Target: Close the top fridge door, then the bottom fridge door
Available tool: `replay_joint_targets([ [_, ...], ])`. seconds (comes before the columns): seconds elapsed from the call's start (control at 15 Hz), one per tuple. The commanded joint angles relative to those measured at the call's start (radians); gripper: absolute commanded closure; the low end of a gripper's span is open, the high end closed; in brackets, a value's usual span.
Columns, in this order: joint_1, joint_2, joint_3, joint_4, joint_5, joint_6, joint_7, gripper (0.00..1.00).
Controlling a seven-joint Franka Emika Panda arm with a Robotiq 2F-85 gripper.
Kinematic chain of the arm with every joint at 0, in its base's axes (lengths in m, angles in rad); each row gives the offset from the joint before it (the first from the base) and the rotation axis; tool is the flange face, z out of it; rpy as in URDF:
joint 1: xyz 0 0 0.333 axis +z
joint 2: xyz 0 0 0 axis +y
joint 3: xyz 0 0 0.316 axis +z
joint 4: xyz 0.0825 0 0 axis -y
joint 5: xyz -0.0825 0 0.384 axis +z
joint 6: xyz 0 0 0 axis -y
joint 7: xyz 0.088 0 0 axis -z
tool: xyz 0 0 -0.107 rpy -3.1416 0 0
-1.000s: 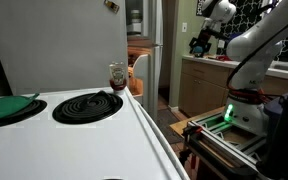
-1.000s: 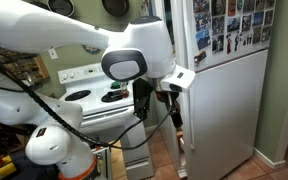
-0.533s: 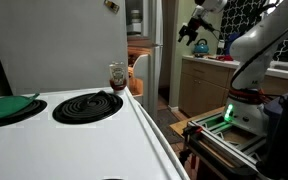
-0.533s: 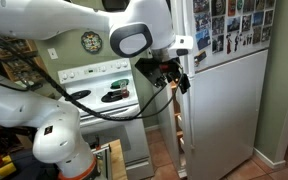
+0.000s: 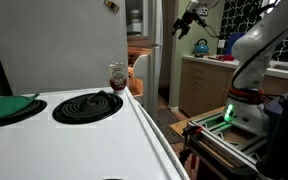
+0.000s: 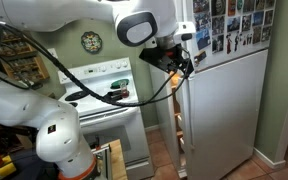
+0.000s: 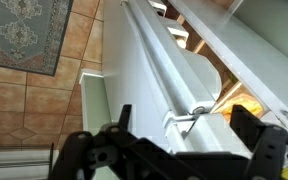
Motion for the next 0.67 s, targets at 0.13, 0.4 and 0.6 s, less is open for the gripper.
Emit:
replay_joint_targets([
  [0.13,0.052,0.007,-0.061,0.017,0.12,0.005,-0.115,0.0],
  [0.4,0.123,0.031,-0.15,0.059,0.296,-0.007,-0.396,0.0],
  [0.6,0.14,0.063,-0.179,0.085,0.463,-0.023,-0.592,0.0],
])
